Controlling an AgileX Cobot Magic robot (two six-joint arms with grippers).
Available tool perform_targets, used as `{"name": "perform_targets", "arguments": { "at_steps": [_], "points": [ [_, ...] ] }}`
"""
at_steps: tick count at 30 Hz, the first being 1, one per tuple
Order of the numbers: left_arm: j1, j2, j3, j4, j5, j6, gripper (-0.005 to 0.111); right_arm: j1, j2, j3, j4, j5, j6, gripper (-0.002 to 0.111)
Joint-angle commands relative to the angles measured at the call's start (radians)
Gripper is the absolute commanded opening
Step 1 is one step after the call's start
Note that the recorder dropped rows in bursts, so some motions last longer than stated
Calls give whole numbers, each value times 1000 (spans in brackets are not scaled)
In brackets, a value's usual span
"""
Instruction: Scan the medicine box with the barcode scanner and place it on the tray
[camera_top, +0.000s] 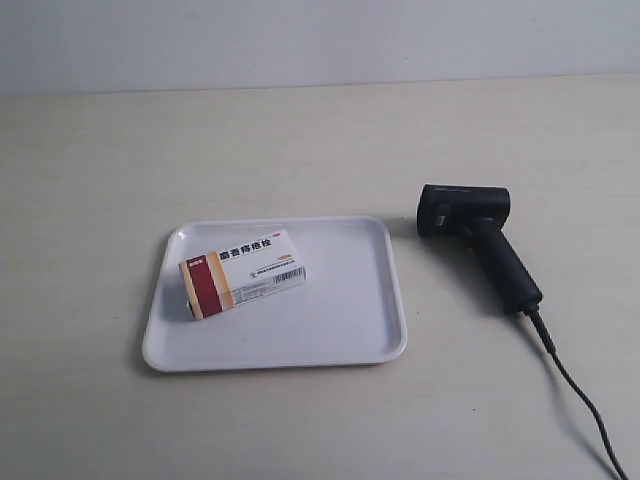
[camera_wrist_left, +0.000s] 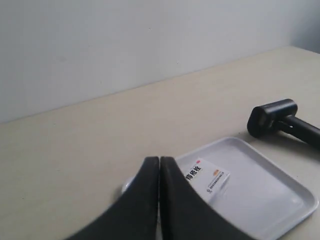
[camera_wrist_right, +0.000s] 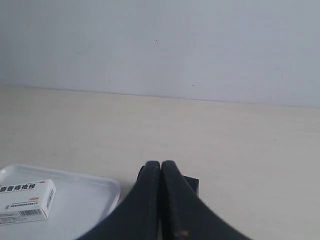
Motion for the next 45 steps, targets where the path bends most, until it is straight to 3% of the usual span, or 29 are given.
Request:
{"name": "perform_targets", "arguments": {
  "at_steps": [1, 5, 7, 14, 18, 22, 23, 25, 27, 29, 30, 37, 45],
  "points": [
    [1, -91, 36, -12, -41, -4, 3, 2, -8, 5, -1, 2, -1, 0],
    [1, -124, 37, 1, -31, 34, 3, 2, -8, 5, -1, 2, -1, 0],
    [6, -156, 47, 3, 47, 55, 3, 2, -8, 5, -1, 2, -1, 0],
    [180, -358, 132, 5, 170, 51, 3, 2, -7, 5, -1, 0, -1, 0],
    [223, -404, 140, 8, 168, 51, 3, 2, -7, 5, -1, 0, -1, 0],
    [220, -408, 144, -17, 169, 84, 3, 2, -7, 5, -1, 0, -3, 0],
    [220, -408, 148, -107, 176, 169, 3, 2, -7, 5, -1, 0, -3, 0],
    [220, -408, 158, -432, 196, 484, 3, 2, -7, 5, -1, 0, -3, 0],
    [220, -408, 166, -890, 201, 950, 3, 2, -7, 5, -1, 0, -3, 0],
    [220, -408, 166, -1240, 214, 1290, 3, 2, -7, 5, -1, 0, -1, 0],
    [220, -408, 166, -1319, 239, 1368, 3, 2, -7, 5, -1, 0, -1, 0],
    [220, -460, 166, -1417, 394, 1412, 3, 2, -7, 5, -1, 0, -3, 0],
    [220, -460, 166, -1437, 429, 1446, 3, 2, -7, 5, -1, 0, -1, 0]
  ]
}}
